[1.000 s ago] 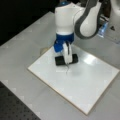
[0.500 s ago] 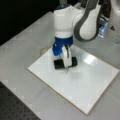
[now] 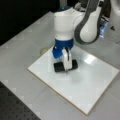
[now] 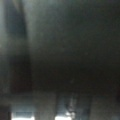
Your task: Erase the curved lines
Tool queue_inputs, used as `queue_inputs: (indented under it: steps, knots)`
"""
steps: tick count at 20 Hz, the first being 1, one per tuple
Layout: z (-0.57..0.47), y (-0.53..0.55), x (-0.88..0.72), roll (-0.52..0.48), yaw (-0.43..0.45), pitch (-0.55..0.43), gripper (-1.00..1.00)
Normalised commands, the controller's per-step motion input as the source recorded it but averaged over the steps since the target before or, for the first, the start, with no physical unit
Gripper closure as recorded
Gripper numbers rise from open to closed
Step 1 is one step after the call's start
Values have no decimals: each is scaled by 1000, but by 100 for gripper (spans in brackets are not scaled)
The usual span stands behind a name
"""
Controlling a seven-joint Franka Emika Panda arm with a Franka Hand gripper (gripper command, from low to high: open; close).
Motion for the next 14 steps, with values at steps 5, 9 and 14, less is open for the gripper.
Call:
queue_inputs:
  steps: [5, 9, 14]
  knots:
    - [-822, 148, 544, 116, -89, -88, 100]
    - [-849, 151, 635, 113, -101, -76, 100]
    - [-816, 72, 684, 84, -118, -14, 100]
